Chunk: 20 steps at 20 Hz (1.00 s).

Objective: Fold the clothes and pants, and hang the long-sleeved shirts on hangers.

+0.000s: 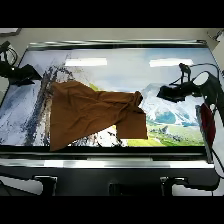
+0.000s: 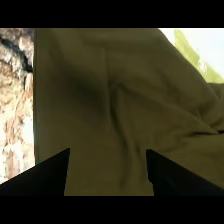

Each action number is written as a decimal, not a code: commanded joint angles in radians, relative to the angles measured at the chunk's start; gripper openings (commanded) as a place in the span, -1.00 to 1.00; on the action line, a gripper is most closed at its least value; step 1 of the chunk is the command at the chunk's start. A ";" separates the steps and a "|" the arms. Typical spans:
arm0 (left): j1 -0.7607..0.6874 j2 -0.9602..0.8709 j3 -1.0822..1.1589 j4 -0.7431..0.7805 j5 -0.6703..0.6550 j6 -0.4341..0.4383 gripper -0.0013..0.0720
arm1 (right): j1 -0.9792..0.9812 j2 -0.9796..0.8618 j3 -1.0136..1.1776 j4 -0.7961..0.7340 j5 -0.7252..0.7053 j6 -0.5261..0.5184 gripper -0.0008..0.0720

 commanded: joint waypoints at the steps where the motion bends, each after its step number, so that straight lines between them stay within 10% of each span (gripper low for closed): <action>1: 0.007 0.124 -0.147 0.008 -0.069 -0.009 0.56 | -0.032 -0.032 -0.100 0.073 0.114 -0.177 0.36; 11: 0.007 0.254 -0.393 -0.049 -0.023 0.002 0.56 | -0.032 -0.074 -0.383 0.365 0.103 -0.302 0.33; 20: 0.007 0.254 -0.393 -0.052 -0.024 0.002 0.56 | 0.065 -0.074 -0.389 0.329 -0.036 -0.267 0.10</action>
